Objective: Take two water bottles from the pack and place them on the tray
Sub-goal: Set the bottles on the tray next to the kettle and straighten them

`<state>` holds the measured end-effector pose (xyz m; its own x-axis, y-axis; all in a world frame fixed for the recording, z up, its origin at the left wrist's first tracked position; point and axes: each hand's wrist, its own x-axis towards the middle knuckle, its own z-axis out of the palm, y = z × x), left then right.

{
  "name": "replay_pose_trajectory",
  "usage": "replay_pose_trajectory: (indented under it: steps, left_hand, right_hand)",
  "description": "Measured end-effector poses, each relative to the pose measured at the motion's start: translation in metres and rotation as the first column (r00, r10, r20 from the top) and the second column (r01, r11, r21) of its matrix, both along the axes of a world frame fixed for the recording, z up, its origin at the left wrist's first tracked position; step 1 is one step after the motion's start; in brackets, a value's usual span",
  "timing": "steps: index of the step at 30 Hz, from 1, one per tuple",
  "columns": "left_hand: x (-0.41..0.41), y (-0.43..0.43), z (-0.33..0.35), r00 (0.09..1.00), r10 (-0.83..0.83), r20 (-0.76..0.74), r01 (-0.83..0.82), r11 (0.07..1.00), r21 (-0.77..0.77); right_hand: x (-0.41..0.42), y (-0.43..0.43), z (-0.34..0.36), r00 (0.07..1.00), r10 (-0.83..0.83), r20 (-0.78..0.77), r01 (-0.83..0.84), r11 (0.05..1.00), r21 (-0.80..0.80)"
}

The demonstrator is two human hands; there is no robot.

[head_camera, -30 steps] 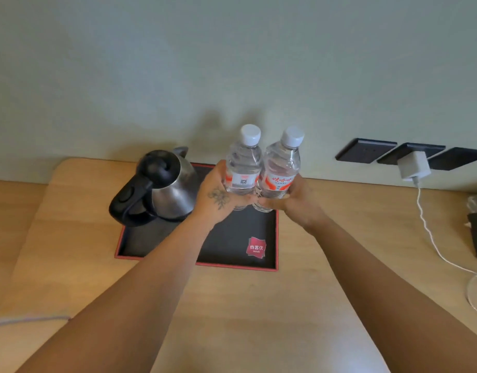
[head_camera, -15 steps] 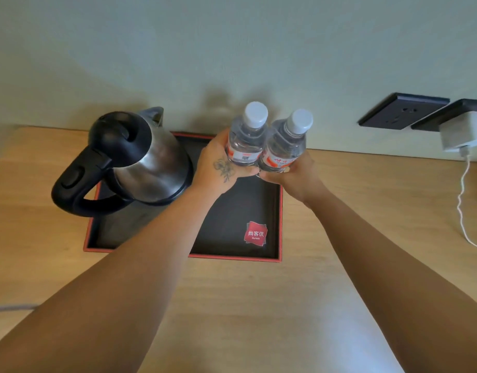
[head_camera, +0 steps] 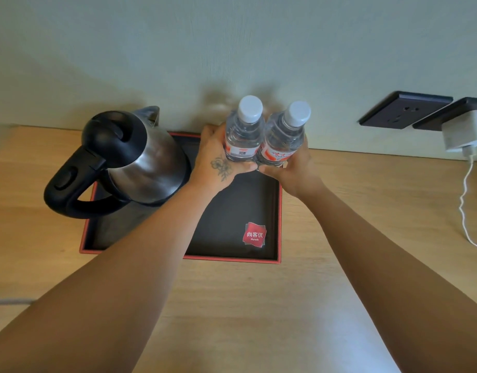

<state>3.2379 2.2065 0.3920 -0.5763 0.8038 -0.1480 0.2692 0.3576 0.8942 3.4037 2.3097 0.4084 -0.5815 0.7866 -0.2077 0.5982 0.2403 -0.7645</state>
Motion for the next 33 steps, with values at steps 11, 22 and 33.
replay_pose_trajectory:
  steps: [11, 22, 33]
  left_hand:
    - [-0.015, -0.036, 0.058, 0.962, -0.173, -0.211, 0.15, 0.981, -0.122]
    - [-0.042, -0.034, 0.178, 0.697, -0.41, -0.588, 0.47, 0.881, -0.056]
    - [-0.032, -0.001, 0.191, 0.543, -0.612, -0.575, 0.569, 0.772, -0.284]
  right_hand:
    - [0.02, -0.001, 0.071, 0.998, -0.043, -0.035, 0.047, 0.993, 0.111]
    - [0.003, -0.011, 0.171, 0.963, 0.136, 0.231, -0.206, 0.928, 0.312]
    - [-0.006, -0.011, 0.159, 0.971, 0.061, 0.232, -0.132, 0.944, 0.303]
